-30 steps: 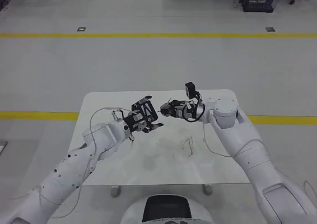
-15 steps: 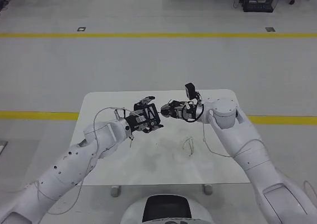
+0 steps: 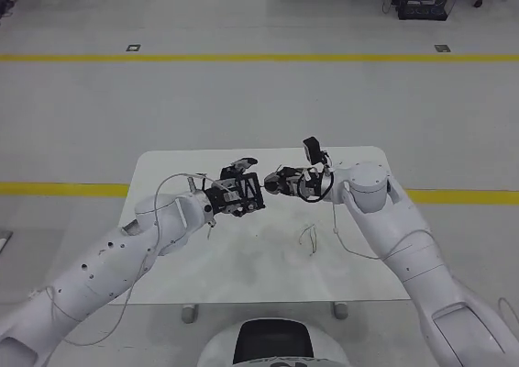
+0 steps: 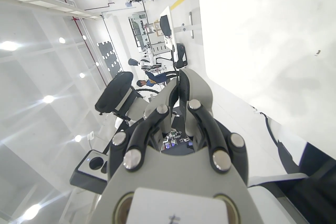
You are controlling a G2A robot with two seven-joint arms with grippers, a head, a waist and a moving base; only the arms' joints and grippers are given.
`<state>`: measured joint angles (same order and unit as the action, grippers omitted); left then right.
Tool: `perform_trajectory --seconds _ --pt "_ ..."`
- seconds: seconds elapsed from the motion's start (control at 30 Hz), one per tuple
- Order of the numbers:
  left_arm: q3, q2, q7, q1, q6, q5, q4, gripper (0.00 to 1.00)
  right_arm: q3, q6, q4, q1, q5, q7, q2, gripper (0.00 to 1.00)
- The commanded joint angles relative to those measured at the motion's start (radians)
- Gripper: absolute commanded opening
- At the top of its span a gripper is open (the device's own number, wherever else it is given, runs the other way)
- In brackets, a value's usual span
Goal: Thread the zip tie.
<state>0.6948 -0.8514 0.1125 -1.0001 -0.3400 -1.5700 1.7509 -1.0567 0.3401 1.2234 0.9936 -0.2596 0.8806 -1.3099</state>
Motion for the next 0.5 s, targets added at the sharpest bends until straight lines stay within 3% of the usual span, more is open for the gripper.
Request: perform_trajectory --seconds 0.0,0.17,0.47 --pt "-0.017 0.009 -0.004 0.009 0.0 0.0 0.003 0.29 0.0 0.0 0.002 0.002 0.0 0.002 0.001 0.0" --pt "-0.052 0.024 -0.015 0.027 0.0 0.0 0.005 0.27 -0.001 -0.003 0.009 0.009 -0.012 -0.006 0.004 0.0" --pt "-0.087 0.033 -0.014 0.049 0.011 0.0 0.002 0.15 0.007 -0.013 0.026 0.018 -0.016 0.005 0.008 0.0"
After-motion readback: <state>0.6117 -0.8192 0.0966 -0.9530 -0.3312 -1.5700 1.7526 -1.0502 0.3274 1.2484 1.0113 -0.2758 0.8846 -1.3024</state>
